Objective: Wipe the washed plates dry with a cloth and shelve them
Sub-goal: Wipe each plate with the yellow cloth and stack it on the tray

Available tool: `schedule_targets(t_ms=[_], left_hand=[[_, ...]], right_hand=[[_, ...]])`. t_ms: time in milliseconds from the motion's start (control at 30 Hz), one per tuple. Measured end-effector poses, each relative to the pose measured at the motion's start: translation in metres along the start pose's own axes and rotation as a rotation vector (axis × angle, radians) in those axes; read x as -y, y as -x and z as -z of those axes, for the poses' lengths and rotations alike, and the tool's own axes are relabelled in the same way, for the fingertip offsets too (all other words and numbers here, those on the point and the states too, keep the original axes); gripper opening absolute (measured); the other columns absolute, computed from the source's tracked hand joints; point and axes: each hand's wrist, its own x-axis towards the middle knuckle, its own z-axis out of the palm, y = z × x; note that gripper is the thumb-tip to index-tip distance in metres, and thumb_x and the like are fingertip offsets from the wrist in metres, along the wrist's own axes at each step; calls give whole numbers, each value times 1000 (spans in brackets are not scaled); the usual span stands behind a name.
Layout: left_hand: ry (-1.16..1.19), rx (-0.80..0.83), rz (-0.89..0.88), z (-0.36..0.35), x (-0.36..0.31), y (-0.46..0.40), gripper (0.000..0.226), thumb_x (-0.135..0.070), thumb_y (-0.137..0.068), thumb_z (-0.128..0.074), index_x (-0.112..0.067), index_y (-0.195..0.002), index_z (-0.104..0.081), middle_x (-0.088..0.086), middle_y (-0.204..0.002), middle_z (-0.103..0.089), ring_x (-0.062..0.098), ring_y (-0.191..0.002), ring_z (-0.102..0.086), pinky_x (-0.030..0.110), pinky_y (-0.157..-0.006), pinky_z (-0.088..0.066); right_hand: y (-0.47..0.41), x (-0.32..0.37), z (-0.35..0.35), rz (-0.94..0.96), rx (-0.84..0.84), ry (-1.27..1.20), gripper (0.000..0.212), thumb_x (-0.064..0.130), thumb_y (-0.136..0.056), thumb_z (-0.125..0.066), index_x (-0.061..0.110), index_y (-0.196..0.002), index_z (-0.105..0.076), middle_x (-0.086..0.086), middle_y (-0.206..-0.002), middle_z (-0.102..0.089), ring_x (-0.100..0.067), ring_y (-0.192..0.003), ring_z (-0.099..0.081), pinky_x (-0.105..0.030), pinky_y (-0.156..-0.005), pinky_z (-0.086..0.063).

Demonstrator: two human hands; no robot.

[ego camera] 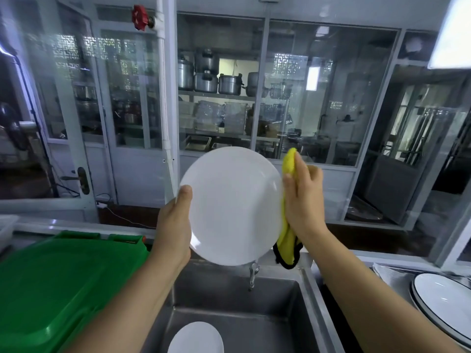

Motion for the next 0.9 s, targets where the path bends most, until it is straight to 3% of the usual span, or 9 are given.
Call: schedule_targets(t_ms=[133, 200, 267, 333, 467, 600, 700, 833, 900], left_hand=[[8, 0, -11, -1, 2, -1, 23, -36, -98, -41, -29, -89, -61, -5, -90, -67, 13, -84, -63, 29, -70, -50], [6, 2, 1, -1, 4, -2, 23, -35, -98, -42, -29, -87, -60, -6, -88, -67, 12, -82, -63, 29, -68, -50], [-17, 4, 13, -2, 7, -5, 22, -36, -98, -43, -30, -86, -60, -7, -88, -66, 12, -82, -62, 30, -68, -49], [-50, 8, 23, -2, 10, -11, 22, -38, -97, -44, -30, -86, -61, -7, -89, -67, 14, -85, -63, 31, -69, -49], [-175, 11, 97, -1, 19, -26, 28, -44, -94, -50, -21, -107, -59, 4, -109, -65, 21, -96, -60, 33, -79, -47], [-299, 15, 113, -8, 31, -17, 43, -36, -87, -63, -18, -124, -51, 4, -119, -58, 22, -109, -56, 32, -84, -46], [-133, 127, 200, -24, 23, 2, 28, -40, -91, -56, -18, -108, -61, 5, -109, -67, 19, -104, -62, 41, -89, -52], [133, 95, 384, -39, 7, 10, 31, -42, -91, -55, -13, -83, -65, 5, -69, -71, 20, -69, -67, 36, -66, -56], [143, -7, 390, -41, 9, 10, 24, -35, -92, -58, -11, -92, -64, 6, -73, -68, 20, -68, -65, 29, -57, -52]], right_hand=[[8, 3, 8, -159, 78, -421, 16, 39, -100, -39, 30, -102, -53, 0, -105, -51, -10, -98, -46, -31, -92, -36], [15, 9, 15, -194, 140, -533, 7, 34, -97, -52, 38, -100, -56, 5, -105, -57, -11, -99, -57, -30, -90, -46], [22, 14, 21, -231, 246, -649, 23, 19, -89, -66, 37, -104, -60, 3, -100, -69, -15, -90, -67, -32, -78, -56], [26, 19, 27, -287, 301, -726, 28, 8, -87, -67, 29, -105, -63, 4, -91, -73, -18, -82, -71, -32, -67, -58], [33, 24, 27, -315, 326, -798, 20, 6, -90, -62, 21, -103, -66, -2, -90, -74, -22, -80, -71, -35, -67, -59], [43, 18, 10, -58, 165, -460, 20, 9, -88, -64, 23, -102, -66, 13, -87, -68, -11, -84, -64, -24, -72, -49], [56, 11, -9, 227, 47, -97, 41, 9, -85, -64, 19, -125, -60, 8, -106, -60, -12, -95, -56, -16, -79, -41], [79, 2, -28, 645, -27, 144, 45, 5, -83, -56, 10, -128, -55, -10, -106, -61, -28, -87, -56, -35, -68, -48], [86, 0, -34, 735, -63, 202, 42, 6, -84, -50, 11, -126, -51, -12, -107, -64, -29, -91, -56, -37, -70, -46]])
